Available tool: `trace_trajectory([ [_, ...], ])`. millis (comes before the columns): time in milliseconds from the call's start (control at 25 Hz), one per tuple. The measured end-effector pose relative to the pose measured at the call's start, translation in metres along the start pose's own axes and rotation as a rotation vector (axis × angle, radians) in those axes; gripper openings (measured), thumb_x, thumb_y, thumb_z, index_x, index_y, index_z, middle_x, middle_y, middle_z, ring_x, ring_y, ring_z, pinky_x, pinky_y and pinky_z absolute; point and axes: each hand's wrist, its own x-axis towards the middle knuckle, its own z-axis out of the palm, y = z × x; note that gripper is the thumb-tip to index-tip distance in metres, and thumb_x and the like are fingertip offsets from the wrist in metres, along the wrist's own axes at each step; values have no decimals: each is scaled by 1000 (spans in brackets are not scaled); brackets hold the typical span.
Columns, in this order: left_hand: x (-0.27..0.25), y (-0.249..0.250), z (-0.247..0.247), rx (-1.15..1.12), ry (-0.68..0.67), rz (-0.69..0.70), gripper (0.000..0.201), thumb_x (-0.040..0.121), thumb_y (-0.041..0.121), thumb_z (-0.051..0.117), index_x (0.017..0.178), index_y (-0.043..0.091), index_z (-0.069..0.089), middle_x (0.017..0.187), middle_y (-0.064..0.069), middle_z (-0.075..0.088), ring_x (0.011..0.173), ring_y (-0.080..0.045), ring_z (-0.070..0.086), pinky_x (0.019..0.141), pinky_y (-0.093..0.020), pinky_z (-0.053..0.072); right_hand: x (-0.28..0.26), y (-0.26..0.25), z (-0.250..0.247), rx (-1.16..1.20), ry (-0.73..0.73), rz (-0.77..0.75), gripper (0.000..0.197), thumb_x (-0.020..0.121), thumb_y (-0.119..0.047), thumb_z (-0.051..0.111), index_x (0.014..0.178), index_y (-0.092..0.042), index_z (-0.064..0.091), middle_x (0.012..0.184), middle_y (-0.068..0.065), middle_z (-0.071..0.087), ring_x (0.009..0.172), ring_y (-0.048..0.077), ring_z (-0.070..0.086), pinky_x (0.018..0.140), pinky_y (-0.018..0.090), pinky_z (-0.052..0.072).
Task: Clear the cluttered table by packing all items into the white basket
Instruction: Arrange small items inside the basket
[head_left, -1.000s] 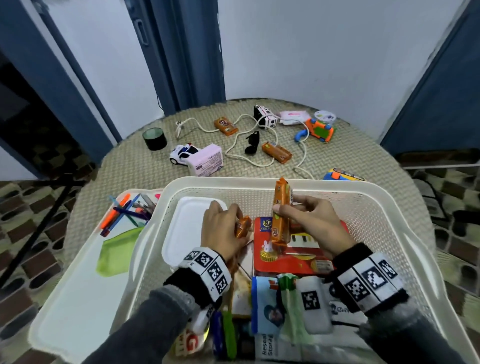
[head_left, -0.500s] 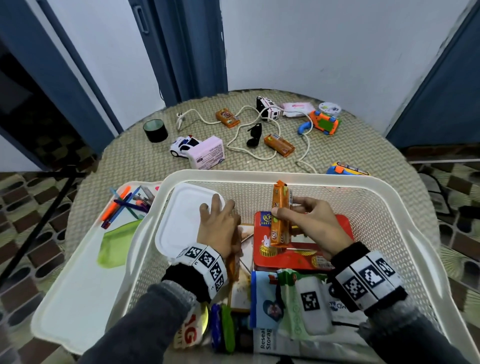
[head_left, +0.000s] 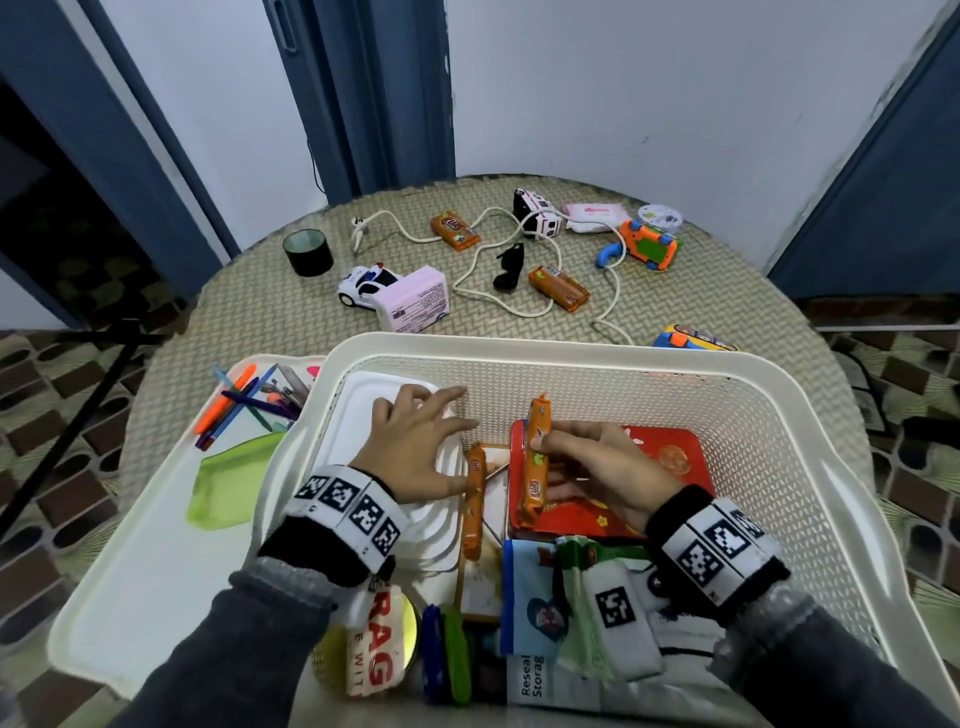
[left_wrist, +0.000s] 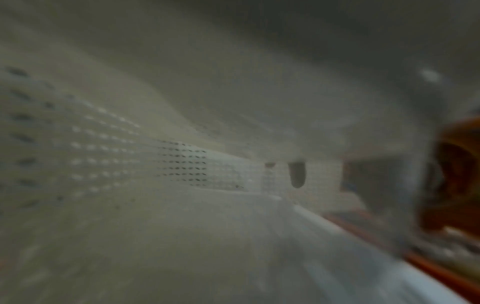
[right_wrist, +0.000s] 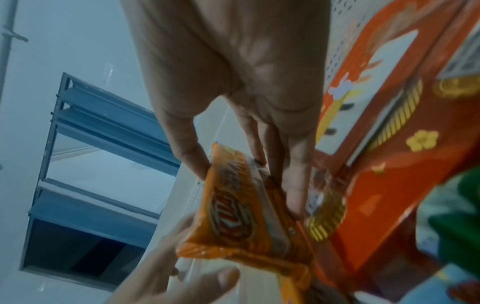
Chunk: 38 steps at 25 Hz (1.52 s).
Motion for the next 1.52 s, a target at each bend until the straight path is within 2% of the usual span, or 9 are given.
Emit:
trace_trajectory([
  [120, -9, -19, -7, -217, -20, 11, 112, 44, 87, 45, 145, 48, 17, 156, 23, 0, 140, -10, 5, 98, -33, 11, 6, 8, 18, -2, -34, 30, 32, 87, -2, 62, 118, 3, 56, 86, 16, 70, 61, 21, 67, 58, 33, 59],
  [280, -18, -27, -13, -231, -157, 72, 123, 56, 74, 71, 148, 44, -4, 153, 23, -24, 141, -1, -19, 114, -42, -7, 14, 17, 42, -156, 0, 21, 44, 87, -5, 63, 128, -8, 46, 99, 16, 69, 77, 29, 67, 67, 38, 57],
  [440, -19, -31, -15, -269, -171, 88, 120, 61, 62, 76, 149, 43, -3, 153, 21, -25, 141, -1, -22, 113, -38, -12, 16, 17, 49, -203, 48, -6, 31, 91, -7, 58, 122, -5, 54, 97, 17, 67, 82, 30, 64, 65, 36, 55],
  [600, -19, -31, -17, -271, -172, 90, 117, 63, 58, 77, 149, 40, 0, 154, 19, -23, 142, -3, -21, 114, -38, -11, 26, 28, 48, -310, 163, -56, 31, 92, -11, 59, 121, -2, 58, 97, 15, 70, 85, 27, 69, 80, 40, 57],
  [760, -18, -30, -16, -262, -183, 85, 117, 63, 59, 77, 150, 39, 0, 154, 18, -24, 142, -4, -21, 115, -40, -10, 27, 36, 60, -638, 222, -206, 30, 84, -5, 66, 109, -18, 56, 76, 0, 61, 68, 14, 62, 61, 23, 50],
  [840, -19, -30, -15, -264, -184, 85, 118, 63, 60, 76, 150, 40, -1, 154, 18, -24, 142, -5, -22, 116, -42, -10, 28, 36, 57, -892, 213, -322, 31, 80, -6, 70, 108, -18, 61, 83, 0, 61, 80, 16, 61, 69, 24, 46],
  [1000, -20, -29, -17, -256, -191, 80, 118, 63, 60, 76, 150, 39, -1, 155, 17, -23, 142, -6, -22, 116, -44, -9, 26, 24, 28, -1252, 57, -337, 85, 68, -43, 80, 141, -28, 38, 134, 0, 45, 128, 22, 32, 101, 36, 27],
  [1160, -20, -29, -18, -246, -193, 82, 118, 64, 60, 75, 150, 38, -1, 155, 17, -23, 143, -7, -21, 114, -43, -11, 23, 21, 25, -1565, -210, -305, 134, 52, -64, 80, 150, -28, -5, 158, 1, 17, 146, 20, -4, 114, 55, -4],
  [1520, -19, -29, -16, -246, -181, 85, 117, 63, 62, 75, 150, 39, -1, 155, 17, -23, 143, -6, -20, 114, -42, -10, 36, 23, 42, -1948, -203, -378, 143, 52, -74, 72, 147, -16, -18, 147, 16, 35, 142, 32, 14, 108, 67, -8],
])
